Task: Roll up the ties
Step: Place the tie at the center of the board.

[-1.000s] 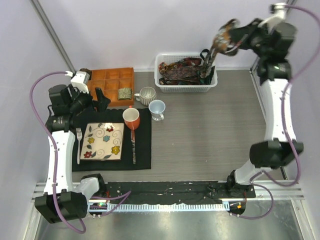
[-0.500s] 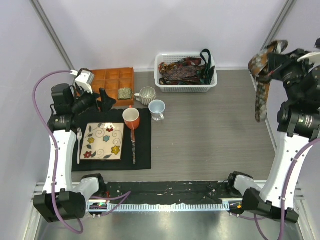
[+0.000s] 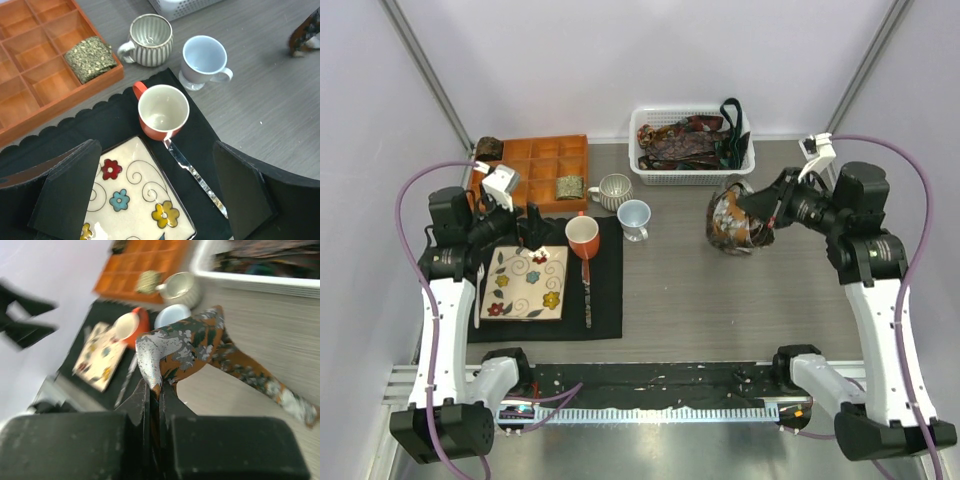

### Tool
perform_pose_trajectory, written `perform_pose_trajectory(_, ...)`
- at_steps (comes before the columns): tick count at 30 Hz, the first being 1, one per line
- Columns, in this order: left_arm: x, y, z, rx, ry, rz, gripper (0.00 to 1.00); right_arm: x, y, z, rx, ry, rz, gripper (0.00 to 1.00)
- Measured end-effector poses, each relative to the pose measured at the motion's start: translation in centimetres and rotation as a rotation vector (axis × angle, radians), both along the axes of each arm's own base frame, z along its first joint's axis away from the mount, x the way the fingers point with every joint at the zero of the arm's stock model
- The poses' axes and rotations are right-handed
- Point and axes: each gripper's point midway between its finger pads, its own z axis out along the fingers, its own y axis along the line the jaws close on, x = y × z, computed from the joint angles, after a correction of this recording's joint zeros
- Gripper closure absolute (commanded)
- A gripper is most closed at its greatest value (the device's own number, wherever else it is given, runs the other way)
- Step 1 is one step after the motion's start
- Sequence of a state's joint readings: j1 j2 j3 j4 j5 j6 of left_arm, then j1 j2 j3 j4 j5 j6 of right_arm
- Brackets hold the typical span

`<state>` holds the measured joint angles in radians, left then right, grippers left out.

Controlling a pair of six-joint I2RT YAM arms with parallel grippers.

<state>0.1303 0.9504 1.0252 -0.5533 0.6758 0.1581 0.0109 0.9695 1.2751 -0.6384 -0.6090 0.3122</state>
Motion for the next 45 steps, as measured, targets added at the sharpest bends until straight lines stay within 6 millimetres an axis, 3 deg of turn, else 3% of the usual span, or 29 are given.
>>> perform_pose_trajectory(2,-0.2,-0.2,-0.3,0.000,0.008,-0.012,0.00,-2.0,1.4,0.9,0.007,-0.020,0.068,0.99)
perform_pose_trajectory(9,-1.0,-1.1,-0.7,-0.012,0.017,-0.079,0.02,-7.6,2.1,7.1,-0.038,-0.160,0.183,0.99)
perform_pose_trajectory(12,-1.4,-1.7,-0.8,-0.006,0.008,-0.126,0.02,-8.9,1.6,7.0,-0.103,-0.155,0.196,0.99)
perform_pose_trajectory(15,-1.9,-2.2,-1.0,0.011,0.003,-0.173,0.02,-8.6,0.3,4.4,-0.214,-0.079,0.176,0.99)
perform_pose_trajectory(17,-2.3,-2.7,-1.5,0.029,0.007,-0.211,0.02,-6.9,-0.9,1.2,-0.301,0.031,0.163,0.99)
perform_pose_trajectory(19,-2.8,-3.2,-2.0,0.050,0.016,-0.251,0.02,-4.7,-2.0,-2.4,-0.393,0.151,0.168,0.99)
perform_pose_trajectory(23,-4.0,-4.7,-3.2,0.104,0.025,-0.348,0.03,-0.7,-5.0,-12.5,-0.620,0.419,0.257,0.99)
perform_pose_trajectory(26,-5.5,-6.9,-4.9,0.150,0.034,-0.461,0.08,-1.5,-7.3,-19.3,-0.751,0.613,0.365,0.99)
perform_pose_trajectory(28,-6.8,-8.4,-6.4,0.176,0.053,-0.541,0.11,-2.6,-8.5,-21.5,-0.813,0.679,0.415,0.99)
perform_pose_trajectory(33,-11.2,-13.6,-10.4,0.263,0.081,-0.818,0.15,-3.3,-10.6,-23.7,-0.899,0.742,0.492,0.99)
perform_pose_trajectory(36,-14.0,-17.4,-12.2,0.334,0.039,-1.002,0.00,-3.2,-12.0,-25.0,-0.911,0.782,0.521,0.99)
perform_pose_trajectory(38,-15.2,-20.0,-13.5,0.379,0.002,-1.098,0.01,-3.5,-13.1,-25.9,-0.909,0.817,0.534,0.99)
perform_pose_trajectory(42,-15.4,-23.7,-17.0,0.455,-0.011,-1.180,0.00,-4.5,-14.8,-27.4,-0.892,0.885,0.569,0.99)
perform_pose_trajectory(45,-14.3,-26.2,-19.7,0.512,-0.028,-1.183,0.00,-5.1,-15.2,-28.0,-0.884,0.904,0.603,0.99)
